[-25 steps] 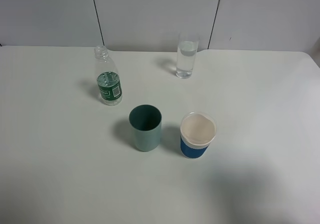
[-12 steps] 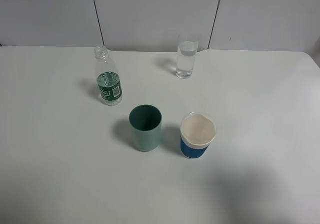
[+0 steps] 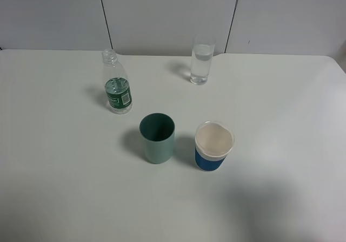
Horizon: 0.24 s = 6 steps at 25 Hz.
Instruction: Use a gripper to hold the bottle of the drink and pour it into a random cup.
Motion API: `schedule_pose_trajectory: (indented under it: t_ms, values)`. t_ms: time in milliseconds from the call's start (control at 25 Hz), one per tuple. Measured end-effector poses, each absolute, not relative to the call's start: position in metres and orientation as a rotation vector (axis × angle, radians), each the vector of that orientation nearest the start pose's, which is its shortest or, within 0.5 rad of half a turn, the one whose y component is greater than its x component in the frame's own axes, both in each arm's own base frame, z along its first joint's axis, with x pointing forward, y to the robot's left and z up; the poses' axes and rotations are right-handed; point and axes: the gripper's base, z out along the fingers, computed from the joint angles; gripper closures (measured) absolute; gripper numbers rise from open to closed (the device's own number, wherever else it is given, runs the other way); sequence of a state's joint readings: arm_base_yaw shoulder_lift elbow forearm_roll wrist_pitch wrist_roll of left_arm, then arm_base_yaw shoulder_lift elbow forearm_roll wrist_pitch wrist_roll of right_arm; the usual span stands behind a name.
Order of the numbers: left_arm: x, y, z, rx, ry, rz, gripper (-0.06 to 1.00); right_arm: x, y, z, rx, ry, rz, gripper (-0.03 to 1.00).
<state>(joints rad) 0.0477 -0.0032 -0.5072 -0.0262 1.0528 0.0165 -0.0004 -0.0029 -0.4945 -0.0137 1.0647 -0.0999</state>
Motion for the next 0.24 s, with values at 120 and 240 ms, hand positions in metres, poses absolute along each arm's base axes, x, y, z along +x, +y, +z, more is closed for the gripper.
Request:
schedule_pose_trajectory:
  t_ms: [120, 240]
  values:
    - [-0.0058, -0.0024, 0.2799, -0.030, 2.026, 0.009, 0.09, -0.0049, -0.0011, 0.2754, -0.101, 2.049, -0.079, 0.23]
    - [-0.0058, -0.0024, 0.2799, -0.030, 2.026, 0.009, 0.09, -0.0049, -0.0011, 0.2754, -0.101, 2.049, -0.079, 0.23]
